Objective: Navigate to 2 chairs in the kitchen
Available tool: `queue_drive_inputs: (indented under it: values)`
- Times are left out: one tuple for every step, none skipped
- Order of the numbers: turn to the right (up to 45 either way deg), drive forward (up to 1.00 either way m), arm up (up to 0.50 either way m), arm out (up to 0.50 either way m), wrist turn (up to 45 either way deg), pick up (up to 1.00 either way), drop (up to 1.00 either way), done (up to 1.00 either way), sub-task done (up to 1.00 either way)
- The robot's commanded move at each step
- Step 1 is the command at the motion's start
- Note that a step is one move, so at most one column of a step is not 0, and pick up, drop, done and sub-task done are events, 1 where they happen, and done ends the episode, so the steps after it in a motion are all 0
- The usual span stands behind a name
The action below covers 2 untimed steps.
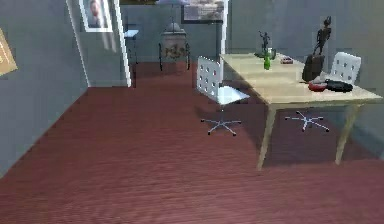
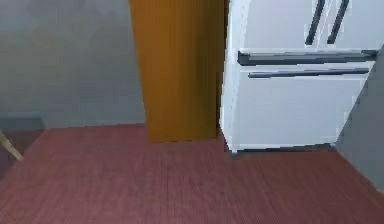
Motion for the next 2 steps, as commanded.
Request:
queue_drive_inputs:
  values:
    - [0.0,1.00,0.00,0.00,0.0,0.00,0.00,0.00,0.00]
    - [0.0,0.30,0.00,0.00,0.0,0.00,0.00,0.00,0.00]
